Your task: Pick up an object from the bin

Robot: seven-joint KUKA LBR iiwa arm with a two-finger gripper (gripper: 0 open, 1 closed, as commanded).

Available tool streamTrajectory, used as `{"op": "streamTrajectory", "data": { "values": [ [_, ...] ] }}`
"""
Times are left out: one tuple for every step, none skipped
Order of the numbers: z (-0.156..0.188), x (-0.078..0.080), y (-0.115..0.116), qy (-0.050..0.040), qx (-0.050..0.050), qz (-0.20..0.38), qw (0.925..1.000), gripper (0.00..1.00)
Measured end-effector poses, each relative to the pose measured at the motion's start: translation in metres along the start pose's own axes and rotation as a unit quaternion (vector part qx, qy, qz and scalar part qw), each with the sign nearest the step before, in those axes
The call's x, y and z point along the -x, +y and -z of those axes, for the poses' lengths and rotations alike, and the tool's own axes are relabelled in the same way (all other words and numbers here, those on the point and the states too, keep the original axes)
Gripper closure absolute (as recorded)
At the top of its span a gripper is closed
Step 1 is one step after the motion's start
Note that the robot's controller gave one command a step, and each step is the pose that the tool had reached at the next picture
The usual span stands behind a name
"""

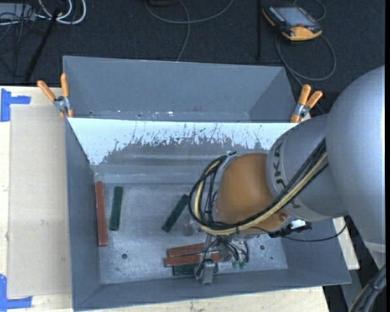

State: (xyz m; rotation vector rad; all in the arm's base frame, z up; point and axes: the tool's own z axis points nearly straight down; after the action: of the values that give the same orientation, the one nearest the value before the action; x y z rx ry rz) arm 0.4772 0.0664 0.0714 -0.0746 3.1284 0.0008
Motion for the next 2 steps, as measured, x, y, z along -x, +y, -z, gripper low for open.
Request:
{"op": "streamTrajectory", "data": {
  "values": [
    [0.0005,0.0016,0.0002,0.0032,0.000,0.002,1.0000,0.00],
    [0.0016,0.0007,0.0006,0.0064,0.000,0.003,1.0000,1.00]
  ]
}}
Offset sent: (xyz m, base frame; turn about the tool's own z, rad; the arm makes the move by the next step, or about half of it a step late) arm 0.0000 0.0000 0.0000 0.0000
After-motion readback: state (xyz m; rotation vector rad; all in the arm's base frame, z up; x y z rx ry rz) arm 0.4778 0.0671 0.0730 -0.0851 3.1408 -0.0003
